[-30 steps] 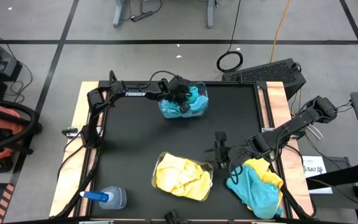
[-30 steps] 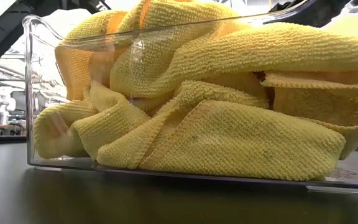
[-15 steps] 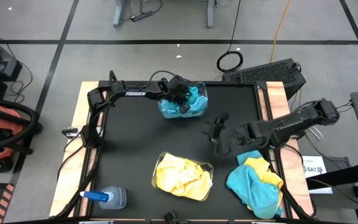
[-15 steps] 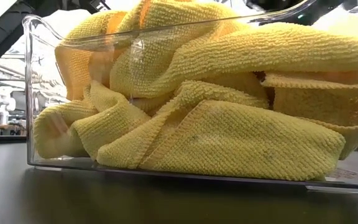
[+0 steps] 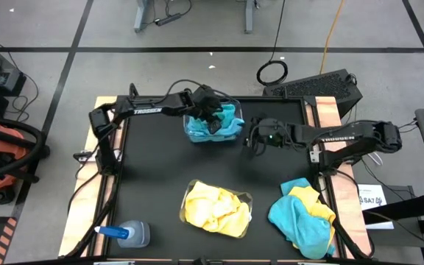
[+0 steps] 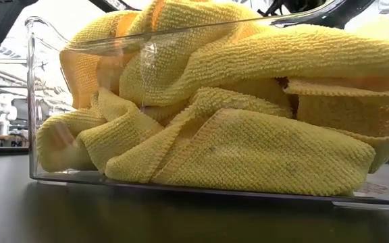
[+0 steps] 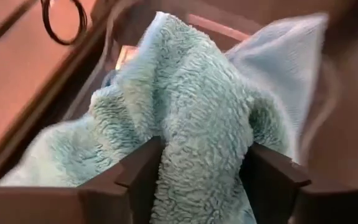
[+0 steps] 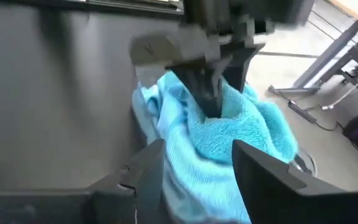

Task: Sort microfiber towel by color & place in baskets
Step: Put the blue microfiber towel into the top transparent bin

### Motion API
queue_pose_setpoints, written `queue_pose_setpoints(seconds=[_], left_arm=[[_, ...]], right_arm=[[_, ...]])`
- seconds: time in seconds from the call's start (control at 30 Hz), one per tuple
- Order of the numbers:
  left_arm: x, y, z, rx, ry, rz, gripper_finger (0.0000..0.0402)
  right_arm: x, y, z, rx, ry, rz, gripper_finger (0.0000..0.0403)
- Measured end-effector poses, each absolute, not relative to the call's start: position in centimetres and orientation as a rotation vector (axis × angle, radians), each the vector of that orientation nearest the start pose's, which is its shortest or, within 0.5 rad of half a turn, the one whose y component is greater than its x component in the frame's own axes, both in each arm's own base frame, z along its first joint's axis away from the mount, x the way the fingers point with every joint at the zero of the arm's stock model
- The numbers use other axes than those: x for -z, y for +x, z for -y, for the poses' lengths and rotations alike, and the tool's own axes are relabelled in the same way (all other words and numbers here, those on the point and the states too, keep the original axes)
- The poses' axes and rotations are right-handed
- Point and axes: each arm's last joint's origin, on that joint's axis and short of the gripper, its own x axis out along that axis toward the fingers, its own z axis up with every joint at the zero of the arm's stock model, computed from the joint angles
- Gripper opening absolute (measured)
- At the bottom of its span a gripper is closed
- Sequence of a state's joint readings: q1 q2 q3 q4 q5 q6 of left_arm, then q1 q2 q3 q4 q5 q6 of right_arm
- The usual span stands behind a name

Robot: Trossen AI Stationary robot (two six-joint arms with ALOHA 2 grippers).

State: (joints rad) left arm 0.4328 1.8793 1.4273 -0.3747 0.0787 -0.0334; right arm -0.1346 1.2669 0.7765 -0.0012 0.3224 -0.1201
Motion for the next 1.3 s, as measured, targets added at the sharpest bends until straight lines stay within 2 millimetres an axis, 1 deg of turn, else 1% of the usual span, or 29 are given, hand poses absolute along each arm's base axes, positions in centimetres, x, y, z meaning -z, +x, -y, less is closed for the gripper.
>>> queue_pose_setpoints(seconds=[0.13, 0.3, 0.5, 0.63, 0.73, 0.87, 0.93, 1.03, 1.13, 1.3], left_arm=[[-24.9, 36.7, -16.4, -0.338, -0.221, -0.79, 0.0215], [-26.4, 35.6, -15.7, -0.341, -0.219, -0.811, 0.0215], [-26.8, 34.7, -14.7, -0.337, -0.222, -0.885, 0.0215], [-27.4, 34.2, -13.5, -0.316, -0.218, -0.921, 0.0215], [-27.8, 33.8, -12.0, -0.281, -0.209, -0.963, 0.0215], [-28.7, 33.6, -9.1, -0.214, -0.177, -0.986, 0.0215], [-29.0, 33.8, -7.4, -0.175, -0.157, -0.983, 0.0215], [-29.4, 34.1, -5.0, -0.134, -0.126, -0.974, 0.0215], [-29.6, 34.2, -2.7, -0.09, -0.083, -0.969, 0.0215], [-29.5, 34.3, 0.7, -0.036, -0.014, -0.977, 0.0215]], right_arm=[[-24.3, 27.4, 6.2, 0.387, -0.154, -0.478, 0.018], [-22.6, 28.8, 8.0, 0.389, -0.143, -0.465, 0.018], [-21.3, 30.4, 9.8, 0.435, -0.155, -0.375, 0.018], [-20.5, 30.6, 11.5, 0.454, -0.118, -0.342, 0.018], [-19.6, 30.4, 12.9, 0.464, -0.055, -0.357, 0.0173], [-17.8, 30.0, 14.6, 0.462, 0.035, -0.412, 0.0154], [-16.8, 29.9, 15.2, 0.456, 0.071, -0.443, 0.0144], [-16.1, 30.1, 15.6, 0.435, 0.08, -0.443, 0.0133], [-15.8, 30.2, 15.7, 0.43, 0.07, -0.45, 0.0128], [-16.8, 29.9, 15.2, 0.419, 0.071, -0.435, 0.013]])
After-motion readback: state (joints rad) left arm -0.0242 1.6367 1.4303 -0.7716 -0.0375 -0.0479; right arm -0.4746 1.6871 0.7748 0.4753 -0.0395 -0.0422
